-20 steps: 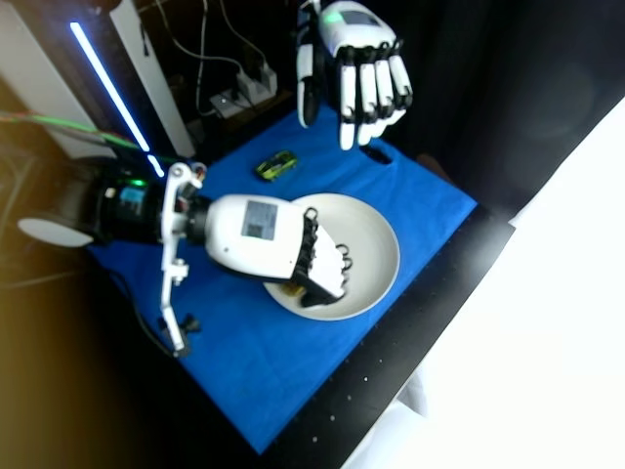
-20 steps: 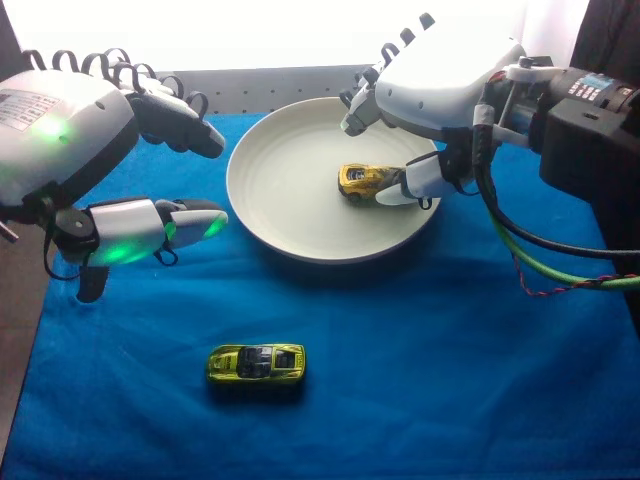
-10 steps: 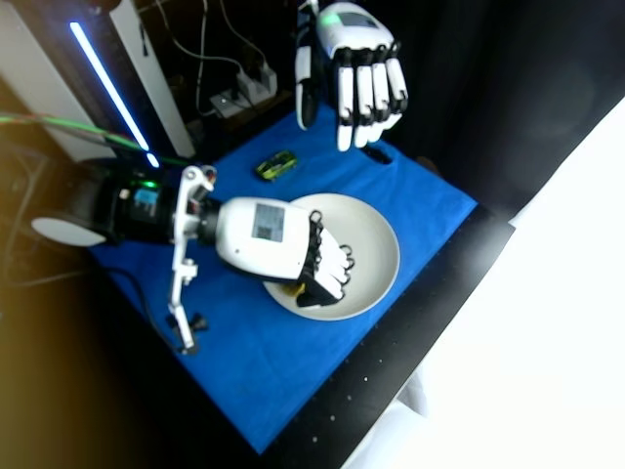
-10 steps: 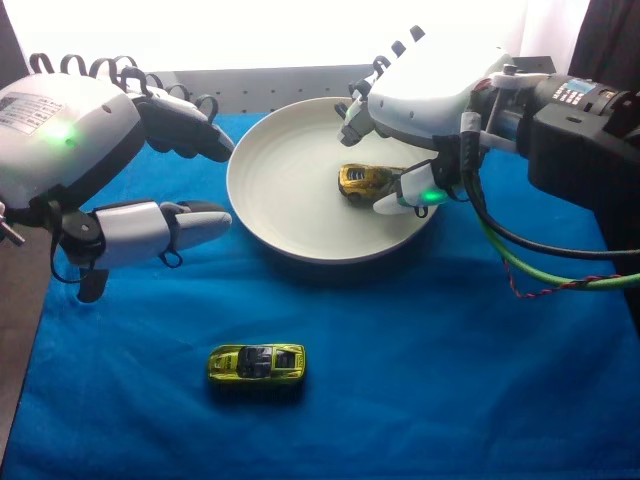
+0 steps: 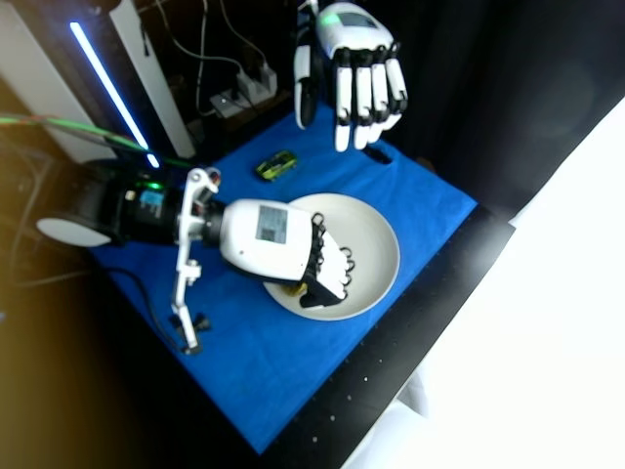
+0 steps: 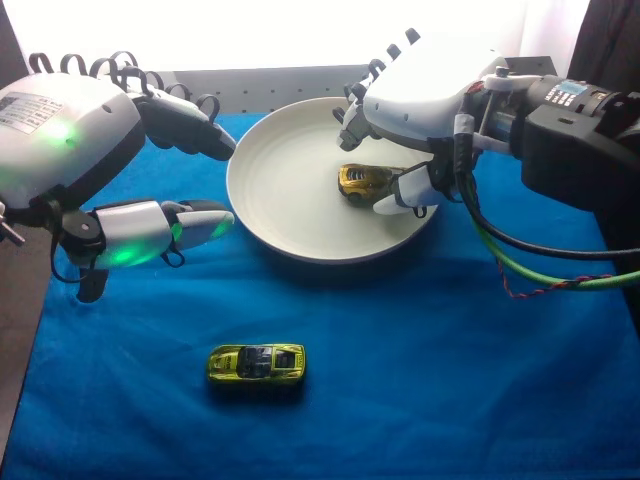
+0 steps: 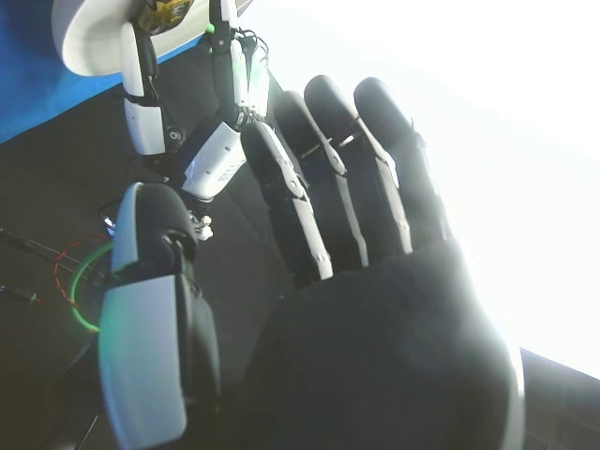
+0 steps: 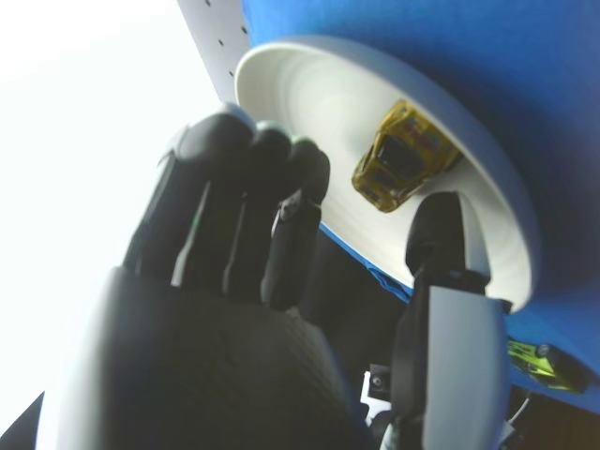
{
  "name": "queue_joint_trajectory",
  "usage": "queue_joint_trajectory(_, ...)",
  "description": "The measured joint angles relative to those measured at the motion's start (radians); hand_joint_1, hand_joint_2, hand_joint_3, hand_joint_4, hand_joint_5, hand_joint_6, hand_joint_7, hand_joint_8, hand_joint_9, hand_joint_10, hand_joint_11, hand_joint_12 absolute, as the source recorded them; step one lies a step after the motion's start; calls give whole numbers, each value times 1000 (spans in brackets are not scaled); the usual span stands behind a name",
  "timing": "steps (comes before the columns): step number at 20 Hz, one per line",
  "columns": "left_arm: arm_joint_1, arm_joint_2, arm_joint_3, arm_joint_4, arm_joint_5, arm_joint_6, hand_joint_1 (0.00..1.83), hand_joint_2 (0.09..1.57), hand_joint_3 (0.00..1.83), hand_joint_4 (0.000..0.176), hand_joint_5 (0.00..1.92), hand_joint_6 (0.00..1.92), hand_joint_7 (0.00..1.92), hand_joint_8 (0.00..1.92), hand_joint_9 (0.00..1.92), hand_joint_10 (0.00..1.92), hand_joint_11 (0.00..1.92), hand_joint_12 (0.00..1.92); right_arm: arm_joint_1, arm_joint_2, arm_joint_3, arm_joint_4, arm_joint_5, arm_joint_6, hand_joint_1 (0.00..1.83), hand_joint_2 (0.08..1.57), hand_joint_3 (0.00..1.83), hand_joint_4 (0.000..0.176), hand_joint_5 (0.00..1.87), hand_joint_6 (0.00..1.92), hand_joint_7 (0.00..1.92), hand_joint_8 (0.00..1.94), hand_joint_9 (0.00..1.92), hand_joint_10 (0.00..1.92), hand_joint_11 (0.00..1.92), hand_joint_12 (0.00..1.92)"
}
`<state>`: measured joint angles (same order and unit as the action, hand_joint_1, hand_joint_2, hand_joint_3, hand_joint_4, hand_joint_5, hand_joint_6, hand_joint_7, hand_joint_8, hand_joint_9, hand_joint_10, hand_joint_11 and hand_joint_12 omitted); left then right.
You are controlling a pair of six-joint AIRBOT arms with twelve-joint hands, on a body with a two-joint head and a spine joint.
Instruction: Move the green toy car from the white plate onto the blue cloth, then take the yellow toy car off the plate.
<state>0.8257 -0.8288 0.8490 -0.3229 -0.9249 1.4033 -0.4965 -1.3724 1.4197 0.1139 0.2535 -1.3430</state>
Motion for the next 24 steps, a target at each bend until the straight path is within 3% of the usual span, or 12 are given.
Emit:
queue_joint_trajectory(1,0,0,0,0,0,0,679,1089,0,22,850,172,749,461,574,942,342,1535,0,-1,0,0,-1,0,906,992,0,0,810,10,590,1242,600,1613,625,1921)
queue_joint_trajectory(3,0,0,0,1,0,0,703,1088,0,44,841,175,730,452,562,904,331,1511,0,-2,0,0,-5,0,930,992,0,0,837,15,630,1393,676,1720,744,1921)
queue_joint_trajectory(6,0,0,0,0,0,0,660,1090,0,57,842,180,733,468,557,926,310,1546,0,-2,1,-1,-6,0,932,985,0,0,834,7,623,732,525,1159,401,1741)
queue_joint_trajectory(9,0,0,0,0,0,0,665,1091,0,52,838,182,716,487,541,962,298,1566,0,-2,2,-2,-7,0,943,977,0,0,838,4,630,902,526,1337,442,1826)
queue_joint_trajectory(11,0,0,-1,1,-1,0,663,1093,0,39,842,183,723,491,548,960,296,1559,0,-4,2,-2,-9,0,956,978,0,0,844,5,627,878,534,1286,433,1799)
queue_joint_trajectory(13,0,0,-2,0,0,0,639,1094,0,70,841,186,711,491,535,952,285,1560,0,-8,6,-2,-11,0,947,983,0,0,844,3,639,797,536,1261,428,1796)
queue_joint_trajectory(15,0,0,-2,0,-2,0,644,1096,1,60,843,191,709,491,528,943,268,1558,-1,-10,8,-2,-13,0,974,997,1,0,851,5,684,990,631,1402,576,1856)
queue_joint_trajectory(18,0,0,-3,0,-3,0,649,1104,1,65,839,232,692,530,524,979,287,1574,-3,-16,12,-2,-13,0,1023,1015,1,0,966,70,721,1013,701,1315,571,1772)
queue_joint_trajectory(21,0,0,-3,0,-9,0,630,1103,3,78,816,317,676,586,524,980,281,1574,-5,-17,15,-2,-11,1,1084,1048,1,0,870,419,707,1133,713,1429,625,1840)
queue_joint_trajectory(22,0,0,-3,0,-10,0,630,1104,0,77,804,357,666,621,518,1015,289,1586,-5,-18,18,-2,-11,1,1097,1060,2,0,824,459,702,1050,676,1316,581,1746)
queue_joint_trajectory(23,2,0,-3,0,-13,-1,642,1104,0,74,778,428,654,664,510,1030,279,1600,-6,-19,19,-2,-11,1,1130,1125,4,0,890,965,728,1096,694,1348,599,1761)
queue_joint_trajectory(24,2,0,-5,0,-16,-1,656,1099,0,66,765,470,658,667,523,1011,290,1591,-8,-21,20,-1,-11,1,1133,1082,0,0,742,740,722,974,670,1234,542,1702)
